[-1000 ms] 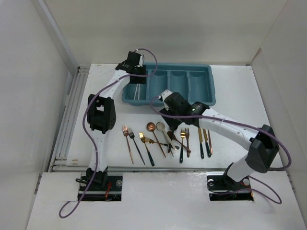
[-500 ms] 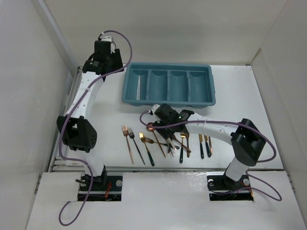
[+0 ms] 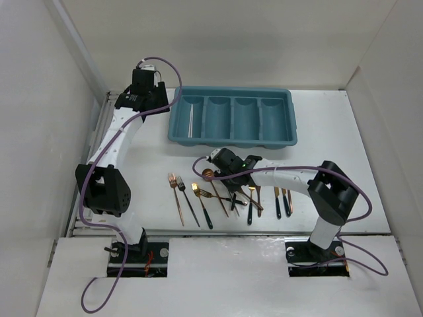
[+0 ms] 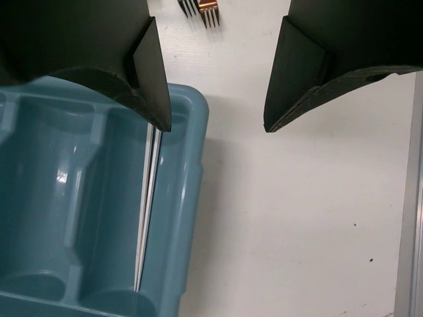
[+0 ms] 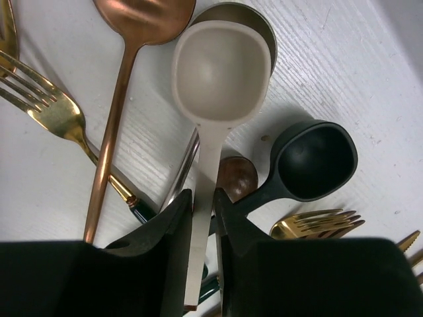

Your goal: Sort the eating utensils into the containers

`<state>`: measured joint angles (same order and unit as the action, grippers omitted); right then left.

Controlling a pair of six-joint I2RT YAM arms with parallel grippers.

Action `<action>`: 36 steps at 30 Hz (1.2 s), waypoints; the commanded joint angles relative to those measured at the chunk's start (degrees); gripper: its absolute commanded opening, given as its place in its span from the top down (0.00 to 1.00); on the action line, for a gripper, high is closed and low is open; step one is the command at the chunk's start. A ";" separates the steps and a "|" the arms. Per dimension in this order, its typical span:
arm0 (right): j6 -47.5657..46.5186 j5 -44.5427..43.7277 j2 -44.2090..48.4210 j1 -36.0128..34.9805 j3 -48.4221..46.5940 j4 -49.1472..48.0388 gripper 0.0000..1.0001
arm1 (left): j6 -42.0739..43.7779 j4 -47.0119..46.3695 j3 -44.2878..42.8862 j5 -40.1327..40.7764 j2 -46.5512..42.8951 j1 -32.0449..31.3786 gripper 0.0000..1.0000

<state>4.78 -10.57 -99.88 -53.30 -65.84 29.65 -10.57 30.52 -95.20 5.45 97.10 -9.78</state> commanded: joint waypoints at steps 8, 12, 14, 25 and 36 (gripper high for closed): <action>-1.17 -0.33 -2.16 -0.23 -1.74 -2.58 0.66 | 0.28 -1.78 0.63 0.26 -3.76 -0.06 0.45; -1.17 -0.33 -3.40 -0.23 -2.80 -1.96 0.85 | 0.28 -1.78 1.15 0.26 -3.76 -0.06 0.45; -1.17 -0.33 -3.40 -0.23 -3.50 -1.35 1.00 | 0.28 -1.78 1.15 0.26 -3.76 -0.06 0.45; 1.18 -10.69 8.27 -0.23 -16.32 4.19 1.00 | 0.28 -1.78 1.15 -2.81 -3.76 0.46 0.45; 7.61 -17.82 -2.50 14.97 -32.40 -3.98 1.00 | 0.37 4.19 0.72 -8.79 -4.81 -4.79 0.45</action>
<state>9.67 -25.74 -95.64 -42.19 -95.83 28.38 -10.87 31.79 -94.08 -0.91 95.98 -11.49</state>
